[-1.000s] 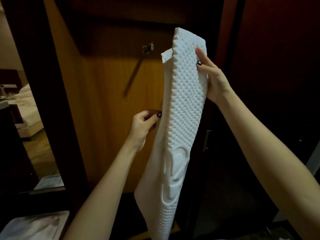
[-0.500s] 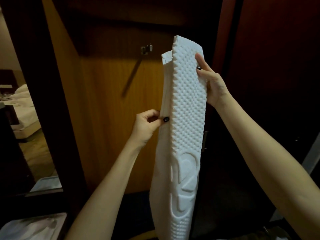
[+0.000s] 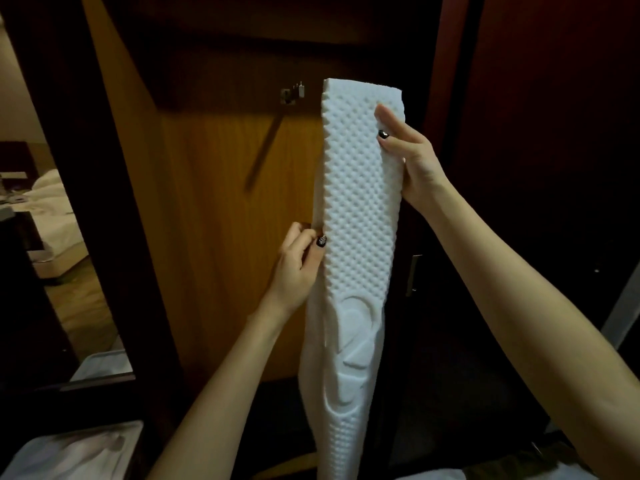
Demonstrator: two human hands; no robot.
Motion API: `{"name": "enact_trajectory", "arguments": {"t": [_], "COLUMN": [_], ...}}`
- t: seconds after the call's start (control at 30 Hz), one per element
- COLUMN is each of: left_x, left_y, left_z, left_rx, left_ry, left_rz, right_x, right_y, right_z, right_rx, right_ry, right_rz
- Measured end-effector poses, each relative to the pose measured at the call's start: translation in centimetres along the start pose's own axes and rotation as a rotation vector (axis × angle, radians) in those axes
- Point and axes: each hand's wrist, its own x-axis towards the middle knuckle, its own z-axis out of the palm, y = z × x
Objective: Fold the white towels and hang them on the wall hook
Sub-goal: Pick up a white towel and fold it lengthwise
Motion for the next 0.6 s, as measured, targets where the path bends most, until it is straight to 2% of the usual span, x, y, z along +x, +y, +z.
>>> {"name": "enact_trajectory", "arguments": {"t": [0.13,0.23,0.37,0.5,0.6], "left_x": [-1.5,-2.2,-2.6,-3.4,-4.2], "left_y": [-0.2,-0.6,-1.8,-2.5,-3.0], "left_z": [1.3,2.8,2.7,2.9,3.3], "left_rx": [0.147,0.218,0.107,0.013,-0.074], "left_ry": [-0.083,-0.012,0.123,0.157,0.103], "left_rz": [-0.143,-0.205,-0.249,-0.254,-0.361], "right_x": [-0.1,-0.1,-0.3,-0.4,-0.4], "right_y": [0.4,0.7,0.5,0.0,-0.4], "right_z": [1.2,1.7,1.3,0.9,1.0], "right_rx": [-0.12,-0.153,-0.184,-0.189,-0.203], "right_ry": [0.069,0.095,0.134,0.148,0.146], "right_rz": [-0.067,-0.076,-0.067,-0.044,-0.045]}}
